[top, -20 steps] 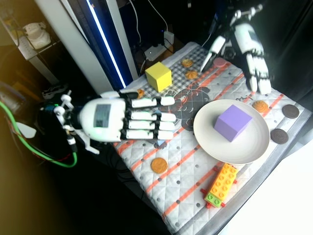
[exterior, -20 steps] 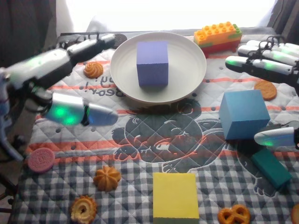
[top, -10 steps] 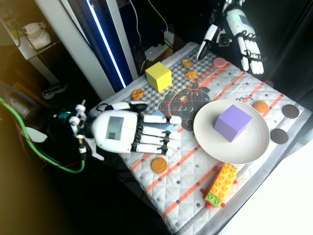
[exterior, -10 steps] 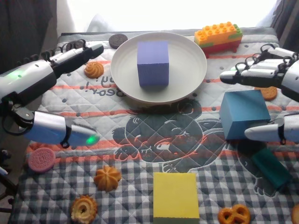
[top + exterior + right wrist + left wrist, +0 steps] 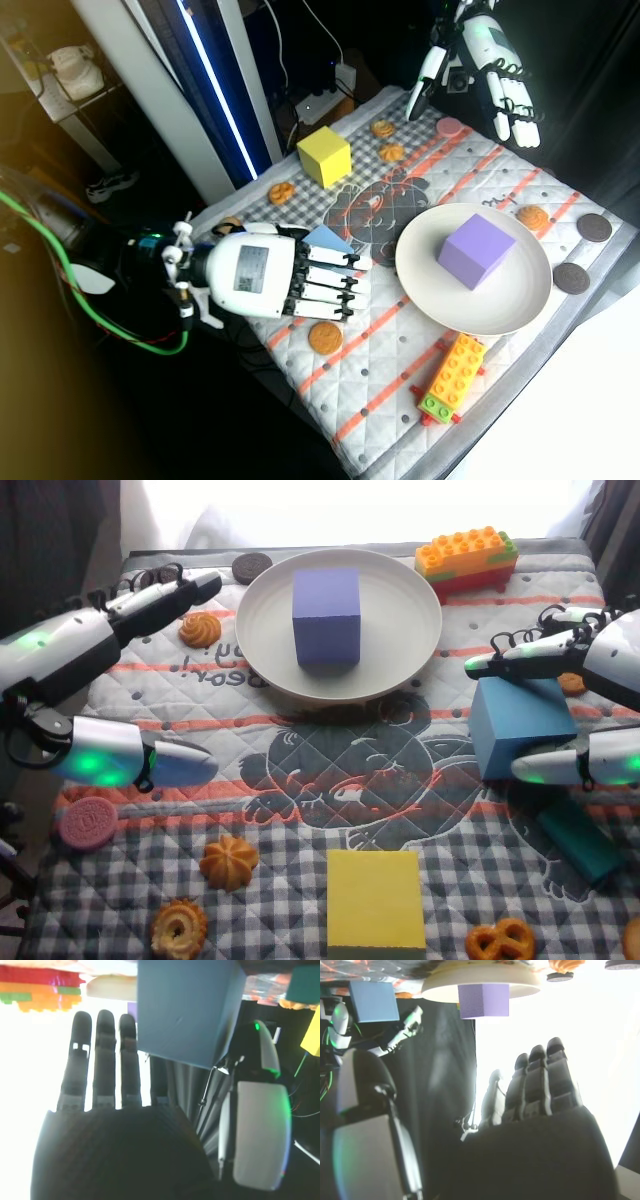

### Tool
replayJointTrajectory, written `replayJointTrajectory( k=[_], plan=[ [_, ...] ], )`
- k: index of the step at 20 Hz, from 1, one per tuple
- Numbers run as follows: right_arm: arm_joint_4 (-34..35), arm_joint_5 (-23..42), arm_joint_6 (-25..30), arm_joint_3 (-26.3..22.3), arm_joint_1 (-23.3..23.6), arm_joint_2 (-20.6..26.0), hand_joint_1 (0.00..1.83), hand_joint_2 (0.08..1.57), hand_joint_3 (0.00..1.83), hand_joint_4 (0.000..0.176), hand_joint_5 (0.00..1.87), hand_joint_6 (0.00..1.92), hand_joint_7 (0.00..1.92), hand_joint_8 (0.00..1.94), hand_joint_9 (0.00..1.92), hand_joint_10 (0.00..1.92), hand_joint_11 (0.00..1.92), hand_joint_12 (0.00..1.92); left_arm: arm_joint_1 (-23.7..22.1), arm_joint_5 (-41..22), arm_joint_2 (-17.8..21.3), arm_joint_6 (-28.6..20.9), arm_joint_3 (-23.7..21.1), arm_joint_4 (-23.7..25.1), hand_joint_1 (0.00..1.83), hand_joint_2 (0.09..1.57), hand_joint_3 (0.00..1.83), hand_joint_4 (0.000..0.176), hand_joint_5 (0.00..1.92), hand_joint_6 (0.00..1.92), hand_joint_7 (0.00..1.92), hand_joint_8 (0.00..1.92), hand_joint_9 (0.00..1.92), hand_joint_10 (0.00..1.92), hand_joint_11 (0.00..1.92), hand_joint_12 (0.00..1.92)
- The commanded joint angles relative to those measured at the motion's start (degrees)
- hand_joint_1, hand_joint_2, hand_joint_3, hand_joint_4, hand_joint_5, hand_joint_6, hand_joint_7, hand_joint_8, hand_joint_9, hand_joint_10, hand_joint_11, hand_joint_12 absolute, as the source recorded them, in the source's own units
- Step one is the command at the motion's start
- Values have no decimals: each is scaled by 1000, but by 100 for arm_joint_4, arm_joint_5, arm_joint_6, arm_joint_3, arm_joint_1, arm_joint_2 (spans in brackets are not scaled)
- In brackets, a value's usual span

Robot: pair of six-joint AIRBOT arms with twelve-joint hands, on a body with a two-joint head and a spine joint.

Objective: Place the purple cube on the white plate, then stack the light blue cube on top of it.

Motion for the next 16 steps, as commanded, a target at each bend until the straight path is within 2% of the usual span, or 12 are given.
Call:
replayJointTrajectory(
  k=[1, 2, 3, 4, 5, 6, 7, 8, 10, 11, 14, 16],
  plan=[
    [129, 635, 42, 38, 70, 11, 735, 1027, 1, 14, 710, 20, 850, 23, 775, 359, 370, 1463, -50, -651, 31, -25, -19, 19, 827, 793, 11, 176, 0, 0, 0, 0, 0, 0, 0, 0],
    [119, 651, 65, 43, 101, 9, 735, 1027, 1, 14, 710, 20, 850, 23, 775, 359, 370, 1463, -50, -646, 19, -25, -17, 19, 827, 793, 11, 176, 0, 0, 0, 0, 0, 0, 0, 0],
    [76, 702, 105, 50, 131, 10, 972, 1008, 1, 0, 900, 26, 1101, 102, 852, 1034, 688, 1623, -41, -644, 11, -25, -16, 19, 822, 795, 9, 176, 0, 0, 0, 0, 0, 0, 0, 0],
    [18, 785, 184, 63, 171, 12, 1023, 1019, 2, 0, 916, 24, 1126, 135, 821, 1185, 695, 1681, -23, -644, 8, -25, -17, 16, 811, 798, 10, 176, 0, 0, 0, 0, 0, 0, 0, 0],
    [-43, 896, 266, 71, 230, 16, 1202, 1109, 15, 0, 841, 825, 1052, 896, 803, 1274, 736, 1661, -2, -645, 5, -25, -17, 10, 777, 806, 12, 176, 0, 0, 0, 0, 0, 0, 0, 0],
    [-79, 981, 304, 70, 278, 24, 1212, 1167, 5, 0, 759, 1109, 973, 1143, 813, 1335, 783, 1693, 5, -643, 4, -25, -16, 10, 780, 810, 12, 176, 0, 0, 0, 0, 0, 0, 0, 0],
    [-117, 1101, 362, 70, 355, 44, 1055, 1169, 1, 24, 834, 1165, 853, 956, 820, 1348, 806, 1680, 13, -641, 6, -25, -16, 10, 781, 808, 10, 176, 0, 0, 0, 0, 0, 0, 0, 0],
    [-150, 1201, 391, 69, 445, 70, 1172, 1186, 2, 0, 749, 1213, 916, 1161, 780, 1296, 740, 1615, 23, -642, 7, -25, -16, 10, 812, 803, 6, 176, 0, 0, 0, 0, 0, 0, 0, 0],
    [-209, 1289, 395, 72, 690, 117, 1191, 1211, 2, 0, 708, 1248, 879, 1302, 704, 1253, 652, 1582, 25, -649, 2, -25, -15, 11, 866, 790, 0, 176, 0, 0, 0, 0, 0, 0, 0, 0],
    [-236, 1289, 392, 91, 826, 120, 1189, 1215, 0, 0, 712, 1247, 863, 1324, 726, 1305, 706, 1624, 25, -652, -9, -25, -15, 11, 857, 792, 0, 176, 0, 0, 0, 0, 0, 0, 0, 0],
    [-231, 1168, 384, 334, 1220, -82, 1189, 1197, 1, 0, 715, 1301, 916, 1179, 757, 1115, 719, 1516, 31, -652, -66, -24, -10, 12, 820, 798, 2, 176, 0, 0, 0, 0, 0, 0, 0, 0],
    [-228, 948, 384, 555, 1534, -325, 1184, 1199, 1, 0, 719, 1299, 904, 1194, 776, 1092, 745, 1483, 49, -646, -82, -24, -12, 12, 844, 784, 0, 176, 0, 0, 0, 0, 0, 0, 0, 0]
  ],
)
